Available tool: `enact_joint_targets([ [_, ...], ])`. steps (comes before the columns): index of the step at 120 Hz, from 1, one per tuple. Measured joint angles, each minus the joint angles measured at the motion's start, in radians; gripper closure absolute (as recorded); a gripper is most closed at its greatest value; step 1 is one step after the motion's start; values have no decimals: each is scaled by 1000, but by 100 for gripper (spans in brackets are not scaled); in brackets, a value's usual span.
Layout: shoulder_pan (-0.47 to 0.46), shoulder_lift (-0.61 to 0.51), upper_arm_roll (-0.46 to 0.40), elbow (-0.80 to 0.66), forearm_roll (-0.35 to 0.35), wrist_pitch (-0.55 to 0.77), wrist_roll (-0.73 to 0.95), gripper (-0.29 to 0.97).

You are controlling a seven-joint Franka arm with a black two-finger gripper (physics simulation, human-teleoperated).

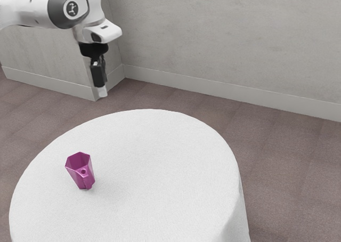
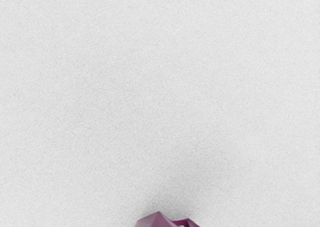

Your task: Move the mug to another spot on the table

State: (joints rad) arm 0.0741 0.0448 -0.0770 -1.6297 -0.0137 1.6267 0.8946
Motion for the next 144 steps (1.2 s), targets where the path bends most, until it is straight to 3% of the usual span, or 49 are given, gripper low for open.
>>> enact_joint_targets([
  [39,-20,-8,0,-19,2,-6,26,0],
  [56,1,-114,-5,-158,4,-19,65,0],
  [82,-11,-210,-44,-360,113,-3,202,0],
  [114,0,-281,-49,-689,155,306,479,0],
  [144,25,-279,-23,-834,161,529,734,0],
])
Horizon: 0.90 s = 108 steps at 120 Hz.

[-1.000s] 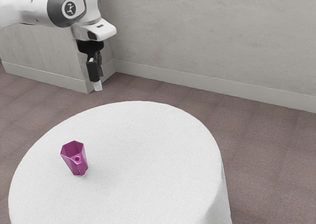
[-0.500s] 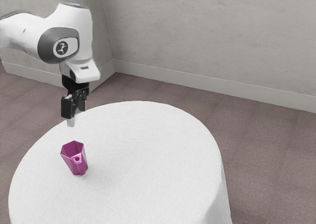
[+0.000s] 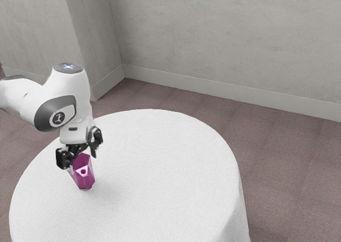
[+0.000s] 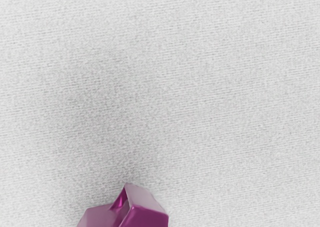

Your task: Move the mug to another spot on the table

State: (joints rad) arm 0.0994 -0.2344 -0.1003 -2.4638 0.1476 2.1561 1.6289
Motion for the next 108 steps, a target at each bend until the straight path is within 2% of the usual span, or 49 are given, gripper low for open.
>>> enact_joint_targets([
  [12,3,32,1,-38,3,75,79,0],
  [24,13,47,1,-93,38,175,146,0],
  [44,52,101,1,-106,66,298,237,0],
  [88,76,121,1,-175,111,449,366,0],
  [108,93,127,2,-180,111,484,365,1],
])
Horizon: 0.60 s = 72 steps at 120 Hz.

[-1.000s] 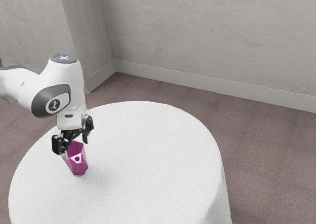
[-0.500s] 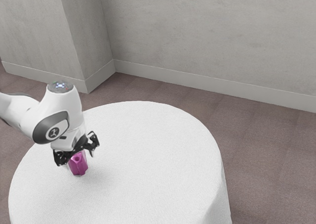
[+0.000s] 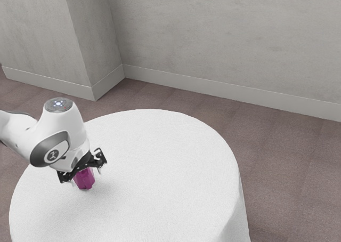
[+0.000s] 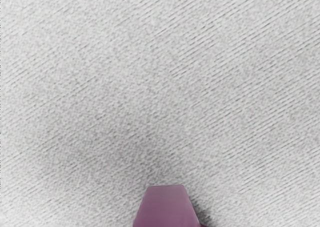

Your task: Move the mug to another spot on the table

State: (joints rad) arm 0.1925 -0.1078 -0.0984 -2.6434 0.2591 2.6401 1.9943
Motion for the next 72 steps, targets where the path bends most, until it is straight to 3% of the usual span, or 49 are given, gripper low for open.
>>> enact_joint_targets([
  [37,3,50,0,0,2,21,-33,2],
  [54,-1,54,-1,1,6,25,-46,31],
  [72,-3,47,-1,3,11,29,-55,44],
])
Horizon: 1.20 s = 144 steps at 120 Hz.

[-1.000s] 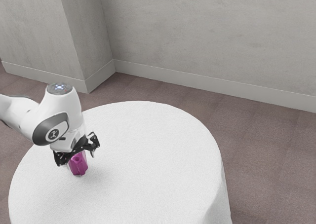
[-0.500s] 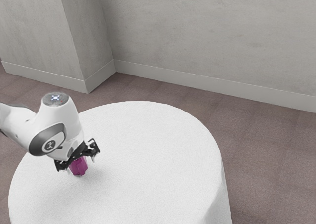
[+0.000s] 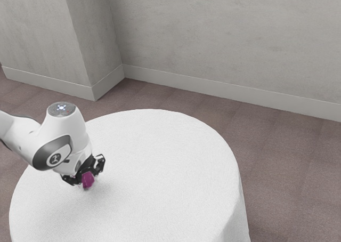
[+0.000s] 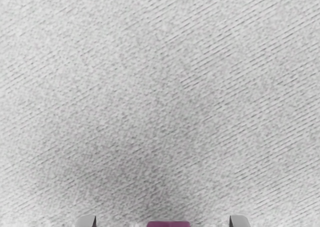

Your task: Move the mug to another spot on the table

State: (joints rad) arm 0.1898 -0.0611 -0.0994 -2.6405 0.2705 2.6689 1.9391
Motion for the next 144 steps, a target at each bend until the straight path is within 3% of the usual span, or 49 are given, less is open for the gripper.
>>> enact_joint_targets([
  [27,3,-47,0,7,44,4,-9,60],
  [52,-11,-55,-9,42,112,8,-18,61],
  [83,-44,-48,-71,51,131,61,-32,63],
  [144,-52,150,-79,160,238,223,-53,69],
])
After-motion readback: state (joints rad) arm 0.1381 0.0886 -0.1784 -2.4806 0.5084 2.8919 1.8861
